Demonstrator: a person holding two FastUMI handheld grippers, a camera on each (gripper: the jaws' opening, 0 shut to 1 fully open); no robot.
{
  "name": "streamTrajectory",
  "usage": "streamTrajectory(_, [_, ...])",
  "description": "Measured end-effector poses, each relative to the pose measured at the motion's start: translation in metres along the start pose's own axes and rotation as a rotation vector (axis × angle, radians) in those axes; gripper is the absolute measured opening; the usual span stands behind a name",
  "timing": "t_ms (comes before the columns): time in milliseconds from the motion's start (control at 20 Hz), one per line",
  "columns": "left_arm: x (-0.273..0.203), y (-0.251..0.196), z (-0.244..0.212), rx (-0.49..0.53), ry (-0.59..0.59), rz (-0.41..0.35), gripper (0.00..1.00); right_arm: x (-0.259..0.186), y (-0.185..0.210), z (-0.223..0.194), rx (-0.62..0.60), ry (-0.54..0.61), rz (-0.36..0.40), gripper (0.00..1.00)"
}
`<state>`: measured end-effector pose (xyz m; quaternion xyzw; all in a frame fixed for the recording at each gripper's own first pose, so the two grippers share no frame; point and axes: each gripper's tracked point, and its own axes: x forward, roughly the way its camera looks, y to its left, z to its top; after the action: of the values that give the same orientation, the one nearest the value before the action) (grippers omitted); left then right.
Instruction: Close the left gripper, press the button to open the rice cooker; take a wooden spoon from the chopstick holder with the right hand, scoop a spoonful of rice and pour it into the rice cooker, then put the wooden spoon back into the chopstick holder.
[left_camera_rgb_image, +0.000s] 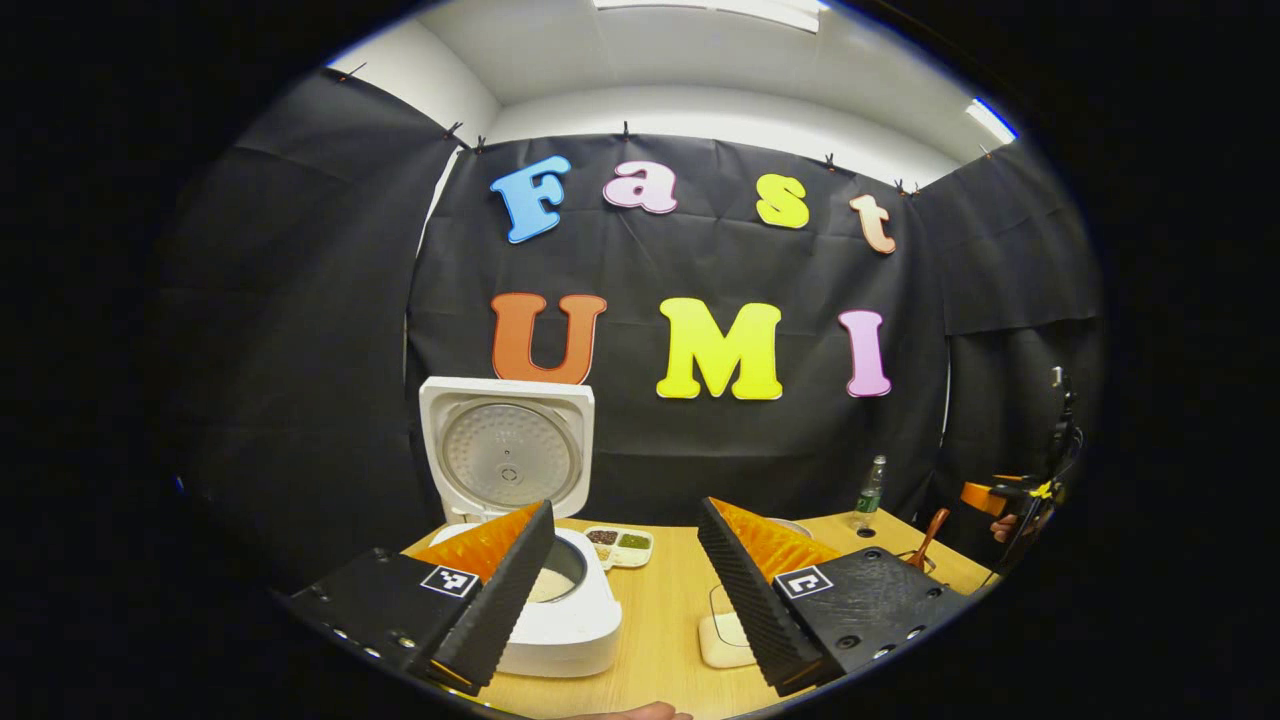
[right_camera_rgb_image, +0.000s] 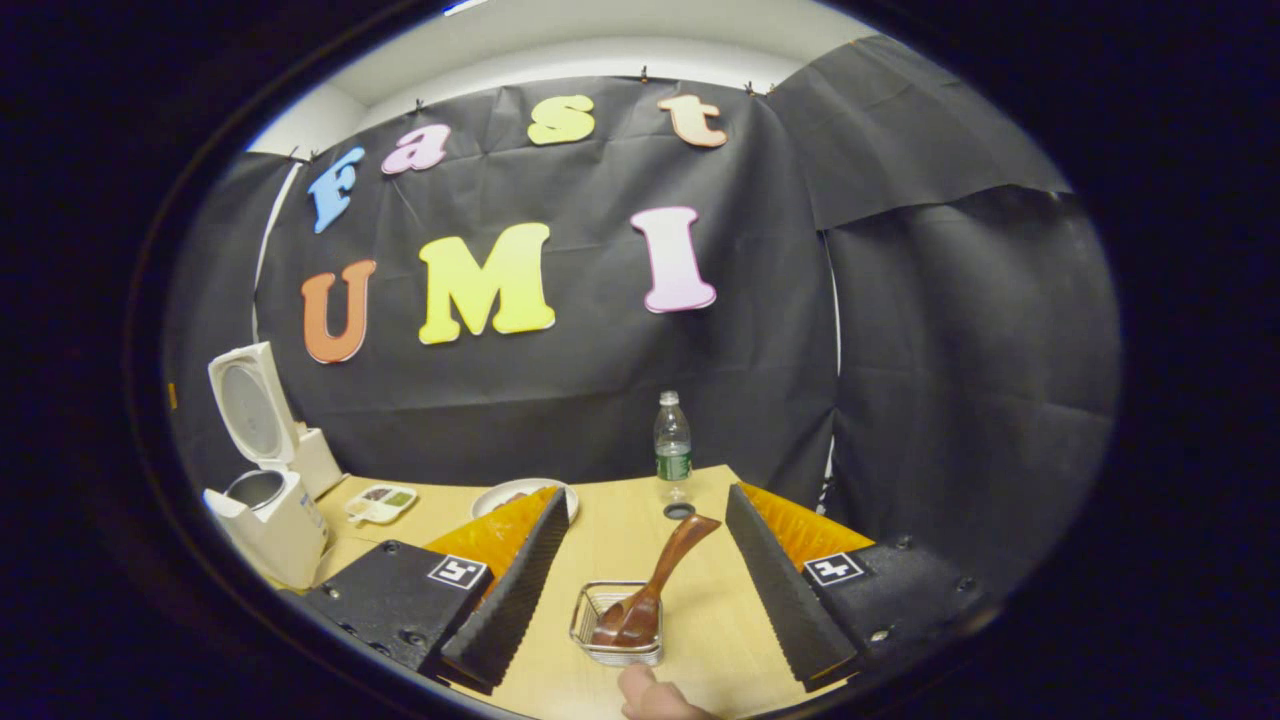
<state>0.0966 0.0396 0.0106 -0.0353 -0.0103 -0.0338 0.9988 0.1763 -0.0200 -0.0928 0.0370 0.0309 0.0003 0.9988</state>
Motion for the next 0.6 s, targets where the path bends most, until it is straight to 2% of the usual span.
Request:
streamTrajectory(50, [0.003,0.006,0.003,0.006,0.008,0.012,0.92,-0.008,0.002,0.006,-0.014,-0.016,-0.002,0.96])
streamTrajectory(150, [0.011,0.014,0.014,0.021,0.009,0.022,0.92,-0.025,0.007,0.021,-0.036,-0.058,-0.003,1.0])
streamTrajectory(300, [0.022,0.02,0.035,0.038,0.0,0.016,0.92,-0.046,0.013,0.034,-0.045,-0.084,-0.006,0.96])
streamTrajectory(600, [0.06,0.036,0.075,0.053,-0.036,0.015,0.92,-0.076,0.038,0.051,-0.034,-0.115,0.049,0.99])
